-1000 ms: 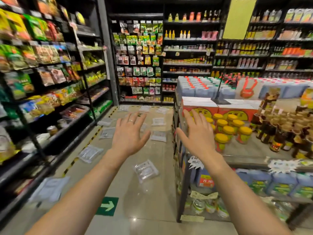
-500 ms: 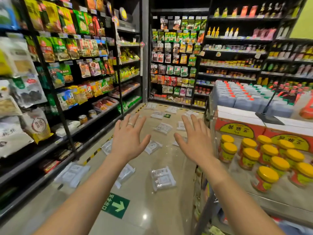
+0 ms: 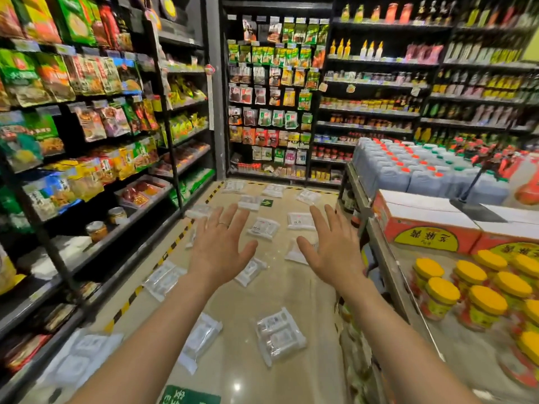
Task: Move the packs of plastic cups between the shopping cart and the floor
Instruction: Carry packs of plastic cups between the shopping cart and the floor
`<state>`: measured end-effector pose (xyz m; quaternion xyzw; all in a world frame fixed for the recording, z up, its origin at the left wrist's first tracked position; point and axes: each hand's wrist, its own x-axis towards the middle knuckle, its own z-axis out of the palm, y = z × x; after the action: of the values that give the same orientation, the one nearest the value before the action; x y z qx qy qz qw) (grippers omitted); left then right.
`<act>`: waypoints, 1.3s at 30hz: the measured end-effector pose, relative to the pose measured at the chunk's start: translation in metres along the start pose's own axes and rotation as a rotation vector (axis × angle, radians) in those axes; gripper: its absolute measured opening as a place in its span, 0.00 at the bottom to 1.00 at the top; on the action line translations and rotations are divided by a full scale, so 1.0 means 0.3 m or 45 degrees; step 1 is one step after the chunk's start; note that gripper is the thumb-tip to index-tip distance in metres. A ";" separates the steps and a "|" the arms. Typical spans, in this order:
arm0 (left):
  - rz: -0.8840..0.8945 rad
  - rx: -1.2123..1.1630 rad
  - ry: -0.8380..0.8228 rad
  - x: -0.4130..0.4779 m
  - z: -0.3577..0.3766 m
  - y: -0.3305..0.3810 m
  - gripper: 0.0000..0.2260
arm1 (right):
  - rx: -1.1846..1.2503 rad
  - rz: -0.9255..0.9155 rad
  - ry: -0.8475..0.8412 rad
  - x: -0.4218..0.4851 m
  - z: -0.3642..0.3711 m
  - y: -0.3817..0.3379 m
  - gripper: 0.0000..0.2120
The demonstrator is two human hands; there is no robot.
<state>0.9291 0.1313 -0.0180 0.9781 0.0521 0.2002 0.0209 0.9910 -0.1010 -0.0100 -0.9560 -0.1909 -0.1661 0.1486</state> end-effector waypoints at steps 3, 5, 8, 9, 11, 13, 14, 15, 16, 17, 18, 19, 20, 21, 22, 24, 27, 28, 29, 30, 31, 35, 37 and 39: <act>0.081 -0.068 0.011 0.135 0.055 -0.068 0.35 | -0.032 0.100 0.008 0.101 0.080 -0.016 0.34; 0.111 -0.120 -0.018 0.212 0.099 -0.081 0.35 | -0.043 0.138 0.031 0.150 0.126 -0.007 0.35; 0.172 -0.146 -0.083 0.322 0.191 -0.076 0.37 | -0.035 0.172 0.037 0.220 0.197 0.025 0.36; 0.197 -0.156 -0.098 0.359 0.226 -0.073 0.37 | -0.036 0.185 0.047 0.244 0.223 0.040 0.35; 0.239 -0.173 -0.116 0.433 0.293 -0.064 0.37 | -0.035 0.237 0.061 0.290 0.271 0.074 0.34; 0.277 -0.174 -0.147 0.510 0.363 -0.054 0.37 | -0.021 0.290 0.068 0.333 0.326 0.119 0.33; 0.296 -0.170 -0.163 0.552 0.401 -0.046 0.37 | -0.009 0.323 0.068 0.356 0.353 0.143 0.34; 0.312 -0.164 -0.176 0.597 0.441 -0.037 0.37 | 0.000 0.354 0.070 0.382 0.384 0.172 0.34; 0.324 -0.161 -0.185 0.642 0.481 -0.027 0.36 | 0.005 0.382 0.071 0.412 0.417 0.204 0.34; 0.336 -0.159 -0.199 0.690 0.523 -0.017 0.36 | 0.012 0.408 0.073 0.446 0.453 0.238 0.34; 0.354 -0.151 -0.223 0.742 0.569 -0.007 0.36 | 0.022 0.438 0.068 0.485 0.495 0.275 0.35; 0.372 -0.135 -0.252 0.794 0.617 0.001 0.36 | 0.035 0.471 0.054 0.526 0.545 0.313 0.35; 0.387 -0.121 -0.271 0.847 0.666 0.006 0.36 | 0.053 0.507 0.034 0.568 0.596 0.350 0.36; 0.399 -0.111 -0.281 0.902 0.717 0.009 0.35 | 0.071 0.540 0.013 0.610 0.649 0.385 0.36; 0.408 -0.109 -0.289 0.956 0.765 0.011 0.34 | 0.086 0.574 -0.012 0.649 0.701 0.417 0.35; 0.425 -0.114 -0.333 1.063 0.861 0.016 0.33 | 0.110 0.639 -0.082 0.717 0.802 0.472 0.33; 0.429 -0.137 -0.422 1.185 1.010 0.048 0.34 | 0.147 0.698 -0.155 0.790 0.924 0.558 0.34; 0.442 -0.134 -0.450 1.215 1.059 0.064 0.35 | 0.153 0.721 -0.175 0.809 0.958 0.588 0.34; 0.457 -0.138 -0.475 1.244 1.107 0.082 0.35 | 0.151 0.745 -0.193 0.826 0.993 0.618 0.34; 0.471 -0.152 -0.499 1.268 1.155 0.099 0.35 | 0.149 0.770 -0.205 0.840 1.024 0.645 0.34; 0.485 -0.167 -0.540 1.289 1.208 0.115 0.35 | 0.148 0.800 -0.213 0.850 1.055 0.670 0.34; 0.562 -0.132 -0.663 1.352 1.446 0.161 0.36 | 0.150 0.920 -0.233 0.855 1.210 0.770 0.34; 0.620 -0.104 -0.729 1.380 1.591 0.166 0.37 | 0.161 0.998 -0.253 0.841 1.317 0.809 0.33; 0.687 -0.118 -0.800 1.395 1.746 0.160 0.37 | 0.200 1.087 -0.274 0.806 1.439 0.831 0.35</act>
<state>1.5226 0.1193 -0.3334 0.9683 -0.2241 -0.1075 0.0264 1.4179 -0.0949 -0.3634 -0.9467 0.1946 0.0255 0.2553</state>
